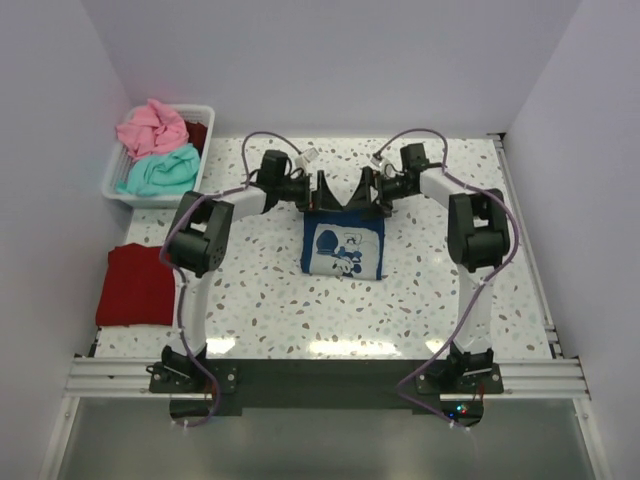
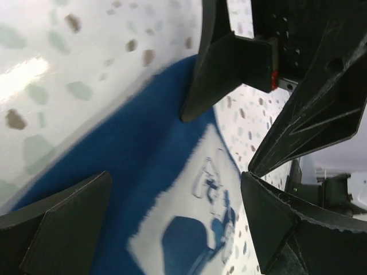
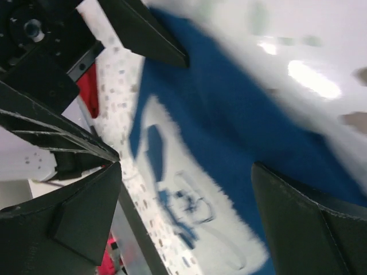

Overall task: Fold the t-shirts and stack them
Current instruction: Fold the tshirt

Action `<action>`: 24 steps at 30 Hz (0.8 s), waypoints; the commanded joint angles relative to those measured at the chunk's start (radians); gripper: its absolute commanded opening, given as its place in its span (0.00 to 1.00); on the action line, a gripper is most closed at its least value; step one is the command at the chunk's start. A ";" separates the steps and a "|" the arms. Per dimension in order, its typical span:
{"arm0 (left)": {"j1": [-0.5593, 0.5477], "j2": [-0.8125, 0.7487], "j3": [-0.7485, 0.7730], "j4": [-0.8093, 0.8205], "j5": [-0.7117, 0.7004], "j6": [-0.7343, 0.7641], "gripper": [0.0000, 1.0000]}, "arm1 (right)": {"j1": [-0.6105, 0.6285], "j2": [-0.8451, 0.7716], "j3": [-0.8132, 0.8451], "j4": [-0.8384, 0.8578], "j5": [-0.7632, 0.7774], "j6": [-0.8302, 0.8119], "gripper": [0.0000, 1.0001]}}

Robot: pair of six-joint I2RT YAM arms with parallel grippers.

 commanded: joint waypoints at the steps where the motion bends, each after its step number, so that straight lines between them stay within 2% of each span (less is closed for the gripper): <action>1: 0.021 0.101 0.070 0.087 -0.051 -0.106 1.00 | -0.019 0.089 0.018 0.068 0.076 0.012 0.99; 5: 0.041 0.131 0.061 0.065 -0.071 -0.102 1.00 | -0.036 0.117 0.029 0.050 0.088 -0.014 0.98; 8: 0.050 0.066 0.062 0.018 -0.062 -0.025 1.00 | -0.037 0.068 0.043 -0.003 0.084 -0.044 0.99; 9: 0.050 0.037 0.076 -0.013 -0.053 0.020 1.00 | -0.039 0.048 0.058 -0.019 0.081 -0.072 0.99; 10: 0.050 0.004 0.083 -0.057 -0.063 0.132 1.00 | -0.036 0.027 0.069 -0.055 0.073 -0.090 0.99; 11: 0.050 -0.073 0.087 -0.147 -0.080 0.186 1.00 | -0.037 -0.028 0.081 -0.074 0.073 -0.107 0.99; 13: 0.054 -0.157 0.079 -0.223 -0.180 0.354 1.00 | -0.037 -0.085 0.116 -0.123 0.091 -0.166 0.99; 16: 0.075 -0.315 0.039 -0.329 -0.324 0.500 1.00 | -0.025 -0.189 0.142 -0.184 0.120 -0.233 0.99; 17: 0.089 -0.392 0.018 -0.332 -0.341 0.506 1.00 | 0.001 -0.209 0.145 -0.207 0.169 -0.245 0.99; 19: 0.150 -0.460 -0.050 -0.327 -0.356 0.481 1.00 | 0.039 -0.275 0.138 -0.263 0.237 -0.369 0.98; 20: 0.174 -0.508 -0.065 -0.343 -0.353 0.457 1.00 | 0.088 -0.300 0.124 -0.264 0.325 -0.415 0.98; 21: 0.219 -0.523 -0.082 -0.360 -0.327 0.437 1.00 | 0.114 -0.344 0.084 -0.260 0.361 -0.435 0.97; 24: 0.257 -0.547 -0.078 -0.479 -0.315 0.475 1.00 | 0.226 -0.407 0.008 -0.228 0.527 -0.485 0.94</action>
